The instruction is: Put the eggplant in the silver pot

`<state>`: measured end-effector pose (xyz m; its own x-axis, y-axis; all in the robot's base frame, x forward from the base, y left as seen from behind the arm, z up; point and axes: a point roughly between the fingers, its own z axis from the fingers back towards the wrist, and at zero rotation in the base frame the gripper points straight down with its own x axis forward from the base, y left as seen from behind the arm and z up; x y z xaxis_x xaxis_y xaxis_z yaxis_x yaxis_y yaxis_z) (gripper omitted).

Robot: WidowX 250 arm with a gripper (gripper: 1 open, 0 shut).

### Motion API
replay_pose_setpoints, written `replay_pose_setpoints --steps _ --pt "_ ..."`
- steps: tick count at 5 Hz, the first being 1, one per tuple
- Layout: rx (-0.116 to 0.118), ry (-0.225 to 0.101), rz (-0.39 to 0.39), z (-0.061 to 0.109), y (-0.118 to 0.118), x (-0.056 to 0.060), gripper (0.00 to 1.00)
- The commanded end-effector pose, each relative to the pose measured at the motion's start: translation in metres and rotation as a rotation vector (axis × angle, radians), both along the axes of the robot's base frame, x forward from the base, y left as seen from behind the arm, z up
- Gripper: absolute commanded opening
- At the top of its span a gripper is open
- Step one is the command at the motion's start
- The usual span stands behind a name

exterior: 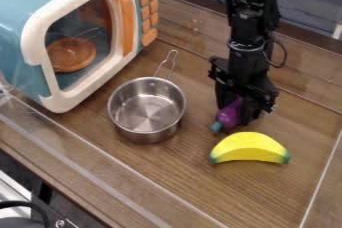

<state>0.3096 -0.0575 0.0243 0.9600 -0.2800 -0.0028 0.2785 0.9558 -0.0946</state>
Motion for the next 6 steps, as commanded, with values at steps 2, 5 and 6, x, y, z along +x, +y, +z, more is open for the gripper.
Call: replay_pose_setpoints --steps 2,5,6 --pt "-0.022 -0.068 0.044 0.037 0.006 0.0 0.0" --pt "-0.018 -0.163 0.188 0.117 0.041 -0.023 0.0" --pt "-0.008 -0.154 0.219 0.118 0.056 -0.035 0.0"
